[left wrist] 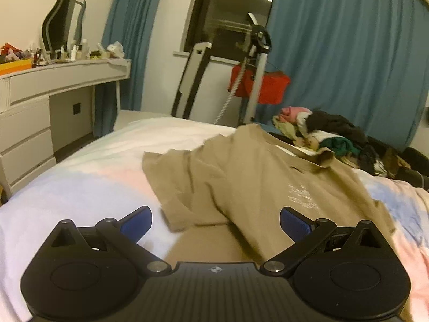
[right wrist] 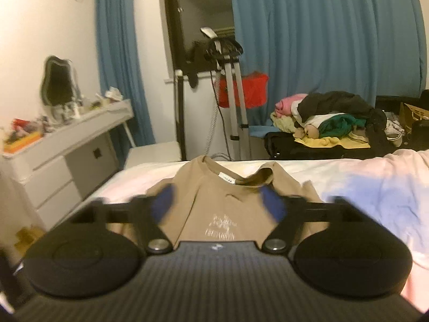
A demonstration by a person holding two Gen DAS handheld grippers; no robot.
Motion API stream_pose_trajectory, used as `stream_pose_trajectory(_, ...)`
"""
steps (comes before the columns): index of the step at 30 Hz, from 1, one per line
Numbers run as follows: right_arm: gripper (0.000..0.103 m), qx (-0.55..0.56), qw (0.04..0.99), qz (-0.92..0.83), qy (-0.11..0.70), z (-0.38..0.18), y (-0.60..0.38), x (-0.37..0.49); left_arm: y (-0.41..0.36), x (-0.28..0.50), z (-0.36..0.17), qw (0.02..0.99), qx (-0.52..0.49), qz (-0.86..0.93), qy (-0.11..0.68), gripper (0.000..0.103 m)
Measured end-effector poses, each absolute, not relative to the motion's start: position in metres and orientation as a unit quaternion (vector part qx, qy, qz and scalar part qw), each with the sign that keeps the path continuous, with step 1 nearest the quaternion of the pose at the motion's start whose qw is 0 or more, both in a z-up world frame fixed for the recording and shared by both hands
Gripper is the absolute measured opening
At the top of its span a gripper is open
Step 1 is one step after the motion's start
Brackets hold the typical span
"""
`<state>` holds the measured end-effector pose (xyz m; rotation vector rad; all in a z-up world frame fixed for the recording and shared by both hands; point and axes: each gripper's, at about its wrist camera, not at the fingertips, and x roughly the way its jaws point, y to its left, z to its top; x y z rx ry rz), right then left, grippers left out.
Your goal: Fold clothes
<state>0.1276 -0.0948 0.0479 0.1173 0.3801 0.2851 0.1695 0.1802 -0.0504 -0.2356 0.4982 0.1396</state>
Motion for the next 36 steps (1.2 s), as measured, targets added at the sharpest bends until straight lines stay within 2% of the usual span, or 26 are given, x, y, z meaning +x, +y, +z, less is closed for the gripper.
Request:
stream_pose_trajectory(6, 0.096, 0.082, 0.970, 0.150, 0.175, 0.043, -0.136, 0.077, 0.188, 0.176, -0.055, 0.945, -0.153, 0.085, 0.275, 0.102)
stream_pose_trajectory(11, 0.096, 0.094, 0.972, 0.130, 0.170, 0.024, -0.157, 0.081, 0.225, 0.211, -0.067, 0.930, -0.207, 0.109, 0.284, 0.099)
stream_pose_trajectory(16, 0.096, 0.128, 0.968, 0.112, 0.184, 0.006, -0.177, 0.105, 0.269, 0.254, -0.083, 0.909, -0.274, 0.128, 0.286, 0.084)
stream_pose_trajectory(18, 0.096, 0.137, 0.965, 0.102, 0.198, -0.003, -0.183, 0.114, 0.280, 0.269, -0.090, 0.905, -0.291, 0.131, 0.282, 0.081)
stream_pose_trajectory(20, 0.096, 0.145, 0.962, 0.092, 0.212, -0.013, -0.189, 0.123, 0.282, 0.283, -0.091, 0.908, -0.285, 0.132, 0.278, 0.075)
stream_pose_trajectory(21, 0.096, 0.150, 0.960, 0.087, 0.219, -0.017, -0.192, 0.127, 0.281, 0.290, -0.091, 0.909, -0.282, 0.132, 0.277, 0.067)
stream_pose_trajectory(22, 0.096, 0.152, 0.959, 0.081, 0.225, -0.021, -0.194, 0.131, 0.281, 0.298, -0.090, 0.910, -0.277, 0.132, 0.278, 0.052)
stream_pose_trajectory(23, 0.096, 0.154, 0.957, 0.075, 0.232, -0.025, -0.196, 0.135, 0.281, 0.306, -0.088, 0.908, -0.269, 0.133, 0.292, 0.041)
stream_pose_trajectory(24, 0.096, 0.157, 0.956, 0.069, 0.239, -0.029, -0.197, 0.138, 0.281, 0.315, -0.087, 0.906, -0.261, 0.134, 0.305, 0.020)
stream_pose_trajectory(25, 0.096, 0.160, 0.954, 0.064, 0.246, -0.032, -0.198, 0.141, 0.281, 0.324, -0.085, 0.903, -0.253, 0.135, 0.319, 0.008)
stream_pose_trajectory(28, 0.096, 0.169, 0.950, 0.054, 0.257, -0.037, -0.200, 0.147, 0.283, 0.348, -0.068, 0.905, -0.214, 0.147, 0.337, 0.004)
stream_pose_trajectory(34, 0.096, 0.161, 0.954, 0.039, 0.251, -0.040, -0.203, 0.153, 0.291, 0.391, 0.004, 0.930, -0.098, 0.224, 0.275, 0.003)
stream_pose_trajectory(36, 0.096, 0.155, 0.955, 0.031, 0.250, -0.044, -0.205, 0.153, 0.295, 0.405, 0.011, 0.929, -0.057, 0.257, 0.261, 0.004)
